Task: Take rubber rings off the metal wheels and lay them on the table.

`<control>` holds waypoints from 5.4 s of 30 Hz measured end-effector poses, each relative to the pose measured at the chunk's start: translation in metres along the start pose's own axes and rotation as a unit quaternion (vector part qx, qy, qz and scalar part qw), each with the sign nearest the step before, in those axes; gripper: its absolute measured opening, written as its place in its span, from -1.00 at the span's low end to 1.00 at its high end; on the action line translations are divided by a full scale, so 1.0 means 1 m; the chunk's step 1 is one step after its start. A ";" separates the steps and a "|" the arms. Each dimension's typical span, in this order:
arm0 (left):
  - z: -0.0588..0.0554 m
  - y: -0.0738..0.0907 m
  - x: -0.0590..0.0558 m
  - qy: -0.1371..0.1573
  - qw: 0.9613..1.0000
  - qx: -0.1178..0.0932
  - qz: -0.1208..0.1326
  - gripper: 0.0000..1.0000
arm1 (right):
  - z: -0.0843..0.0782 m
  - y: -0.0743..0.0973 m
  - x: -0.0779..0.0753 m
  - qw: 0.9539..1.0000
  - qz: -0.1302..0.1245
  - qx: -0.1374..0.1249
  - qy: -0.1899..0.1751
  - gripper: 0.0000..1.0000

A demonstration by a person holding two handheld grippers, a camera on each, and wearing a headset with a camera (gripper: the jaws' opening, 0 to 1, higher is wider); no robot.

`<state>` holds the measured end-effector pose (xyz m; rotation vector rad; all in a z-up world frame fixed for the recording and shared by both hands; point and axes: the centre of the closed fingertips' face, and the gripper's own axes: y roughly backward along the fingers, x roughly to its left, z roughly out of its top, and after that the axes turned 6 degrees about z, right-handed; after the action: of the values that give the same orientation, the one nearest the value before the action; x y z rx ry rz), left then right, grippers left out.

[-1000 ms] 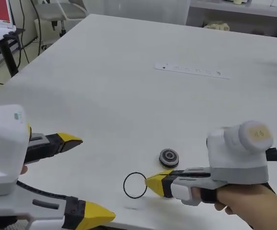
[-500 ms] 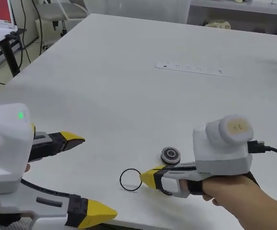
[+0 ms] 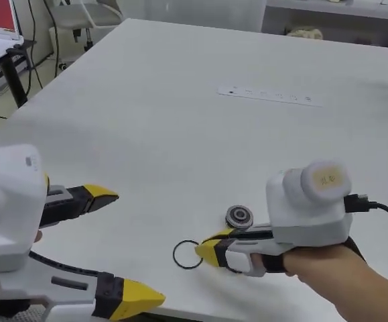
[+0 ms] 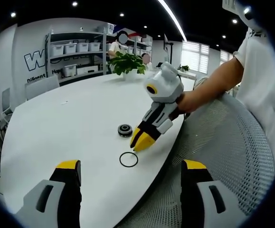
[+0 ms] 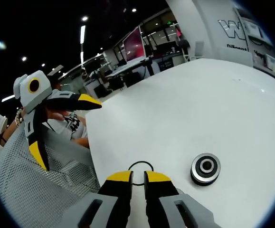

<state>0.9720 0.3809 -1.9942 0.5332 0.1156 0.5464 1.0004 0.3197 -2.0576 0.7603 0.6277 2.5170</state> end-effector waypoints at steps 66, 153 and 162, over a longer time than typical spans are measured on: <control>0.031 0.004 -0.028 -0.074 0.994 -0.025 -0.073 0.77 | -0.023 0.075 -0.027 0.991 0.018 0.063 0.120 -0.34; 0.007 -0.135 -0.052 -0.133 0.977 0.025 -0.165 -0.83 | -0.049 0.047 -0.030 0.981 0.014 0.106 0.159 -0.56; 0.007 -0.136 -0.051 -0.133 0.977 0.018 -0.165 -0.85 | -0.046 0.045 -0.032 0.983 0.006 0.099 0.156 -0.62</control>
<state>0.9930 0.2531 -2.0595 0.6027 -0.0406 0.1459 0.9852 0.2533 -2.0808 0.4357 0.9937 2.6337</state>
